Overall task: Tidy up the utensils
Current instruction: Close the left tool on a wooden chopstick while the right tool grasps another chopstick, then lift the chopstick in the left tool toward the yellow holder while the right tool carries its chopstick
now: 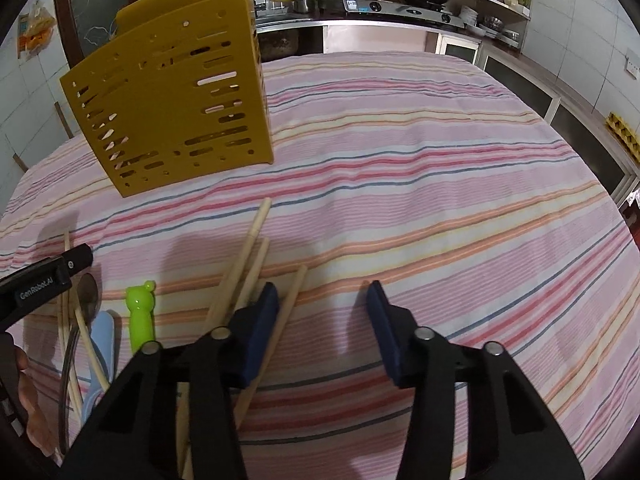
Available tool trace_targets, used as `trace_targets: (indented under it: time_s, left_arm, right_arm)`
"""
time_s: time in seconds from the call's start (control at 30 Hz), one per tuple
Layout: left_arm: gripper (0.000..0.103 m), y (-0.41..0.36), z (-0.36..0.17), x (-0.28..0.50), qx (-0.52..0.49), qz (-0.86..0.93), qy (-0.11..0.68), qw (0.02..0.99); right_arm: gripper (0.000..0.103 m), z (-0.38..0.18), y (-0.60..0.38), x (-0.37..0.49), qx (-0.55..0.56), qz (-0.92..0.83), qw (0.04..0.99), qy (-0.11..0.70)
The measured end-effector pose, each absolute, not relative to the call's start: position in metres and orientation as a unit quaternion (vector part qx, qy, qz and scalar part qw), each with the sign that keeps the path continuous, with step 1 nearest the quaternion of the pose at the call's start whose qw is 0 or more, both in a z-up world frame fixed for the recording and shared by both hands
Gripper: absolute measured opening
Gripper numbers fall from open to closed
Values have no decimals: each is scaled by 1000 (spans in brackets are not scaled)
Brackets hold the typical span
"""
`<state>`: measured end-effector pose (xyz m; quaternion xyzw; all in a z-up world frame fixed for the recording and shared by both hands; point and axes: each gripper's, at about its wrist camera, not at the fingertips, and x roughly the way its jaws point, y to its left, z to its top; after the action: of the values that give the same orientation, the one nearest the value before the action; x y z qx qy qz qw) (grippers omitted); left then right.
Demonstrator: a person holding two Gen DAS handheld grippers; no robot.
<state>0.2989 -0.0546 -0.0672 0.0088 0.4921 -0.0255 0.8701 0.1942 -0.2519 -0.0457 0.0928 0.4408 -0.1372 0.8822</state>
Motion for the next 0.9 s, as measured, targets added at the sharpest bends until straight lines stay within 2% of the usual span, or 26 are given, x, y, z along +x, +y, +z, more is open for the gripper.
trace_targets:
  time_s: [0.07,0.2,0.27,0.37,0.7,0.73,0.9]
  left_arm:
    - [55,-58,-69,299,8,-31,493,870]
    - [45,-65,-73,303,11,-34,498,866]
    - [37,-68,-68,303,9,-37,501,864]
    - [27,-71,-64,300,11,-40,503,863]
    - [11,-80,-58,289,9,-40,496,867]
    - [6,-81,-56,286,8,-42,494,868]
    - [4,-81,-47,275,0,-50,479,876]
  right_arm:
    - [32,-45,-249,195,91,-134,884,439]
    - [21,-45,-245,196,87,-127,886,437]
    - [16,-46,-243,196,87,-124,887,436]
    - [13,-46,-245,197,89,-121,888,434]
    - [11,-44,-258,201,107,-104,888,434]
    - [11,-43,-260,201,109,-103,889,432]
    - [11,-32,-269,197,124,-100,898,410]
